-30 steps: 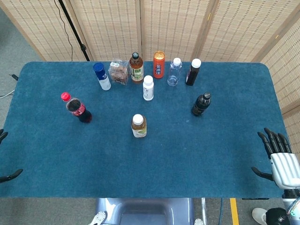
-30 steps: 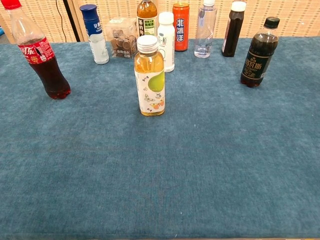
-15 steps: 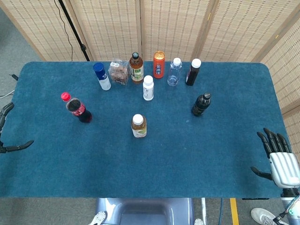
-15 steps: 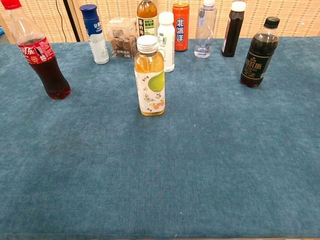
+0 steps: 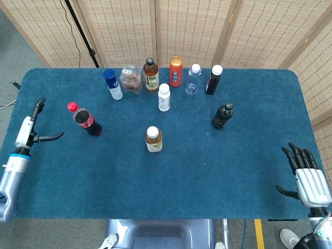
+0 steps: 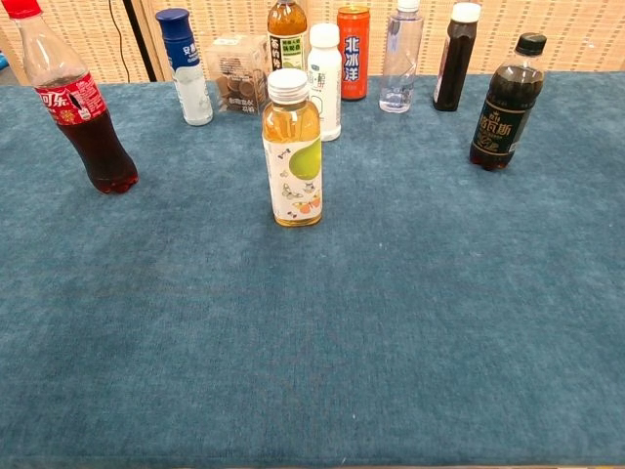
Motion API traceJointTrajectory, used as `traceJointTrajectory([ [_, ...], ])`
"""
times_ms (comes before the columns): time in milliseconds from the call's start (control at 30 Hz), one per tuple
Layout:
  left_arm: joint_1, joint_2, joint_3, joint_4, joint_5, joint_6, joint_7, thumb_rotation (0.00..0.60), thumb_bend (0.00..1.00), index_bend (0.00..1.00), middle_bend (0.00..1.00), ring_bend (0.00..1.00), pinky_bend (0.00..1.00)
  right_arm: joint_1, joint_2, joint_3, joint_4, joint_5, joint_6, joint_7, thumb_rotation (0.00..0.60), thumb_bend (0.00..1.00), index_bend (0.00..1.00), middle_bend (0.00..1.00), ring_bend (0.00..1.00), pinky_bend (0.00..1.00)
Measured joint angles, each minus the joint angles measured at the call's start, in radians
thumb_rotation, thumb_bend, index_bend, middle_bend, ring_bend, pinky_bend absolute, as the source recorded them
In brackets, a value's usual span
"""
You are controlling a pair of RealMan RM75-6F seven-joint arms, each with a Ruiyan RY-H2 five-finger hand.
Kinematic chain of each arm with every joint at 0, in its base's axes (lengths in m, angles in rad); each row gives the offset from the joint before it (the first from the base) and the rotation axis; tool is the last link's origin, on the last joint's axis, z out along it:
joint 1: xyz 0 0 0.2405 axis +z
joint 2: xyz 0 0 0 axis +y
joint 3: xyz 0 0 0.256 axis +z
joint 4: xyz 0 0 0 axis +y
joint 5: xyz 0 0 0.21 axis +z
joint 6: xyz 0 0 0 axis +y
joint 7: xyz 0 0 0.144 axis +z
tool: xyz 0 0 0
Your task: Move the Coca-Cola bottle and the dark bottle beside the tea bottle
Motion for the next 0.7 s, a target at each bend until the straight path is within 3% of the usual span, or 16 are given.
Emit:
traceJointTrajectory([
  [433, -0.121, -0.137, 0.017, 0.135, 0.029, -0.106, -0.053, 0.6, 0.07, 0.0, 0.0, 0.0, 0.01, 0.018, 0.006, -0.012, 0.005, 0.002, -0.05, 0.008, 0.6, 0.0, 0.0, 0.0, 0.0, 0.0],
  [533, -0.146, -0.167, 0.024, 0.159, 0.038, -0.12, -0.054, 0.6, 0.17, 0.01, 0.01, 0.03, 0.15, 0.02, 0.007, -0.011, 0.007, 0.008, -0.055, 0.009, 0.6, 0.0, 0.0, 0.0, 0.0, 0.0],
  [567, -0.151, -0.175, 0.025, 0.165, 0.039, -0.123, -0.053, 0.6, 0.2, 0.03, 0.04, 0.06, 0.21, 0.02, 0.007, -0.011, 0.007, 0.009, -0.056, 0.009, 0.6, 0.0, 0.0, 0.0, 0.0, 0.0],
  [633, -0.158, -0.191, 0.023, 0.176, 0.034, -0.128, -0.046, 0.6, 0.25, 0.21, 0.16, 0.2, 0.36, 0.021, 0.008, -0.01, 0.007, 0.013, -0.057, 0.01, 0.6, 0.0, 0.0, 0.0, 0.0, 0.0],
  [700, -0.161, -0.206, 0.017, 0.19, 0.018, -0.134, -0.029, 0.6, 0.28, 0.35, 0.24, 0.26, 0.42, 0.021, 0.009, -0.009, 0.007, 0.013, -0.057, 0.012, 0.6, 0.0, 0.0, 0.0, 0.0, 0.0],
])
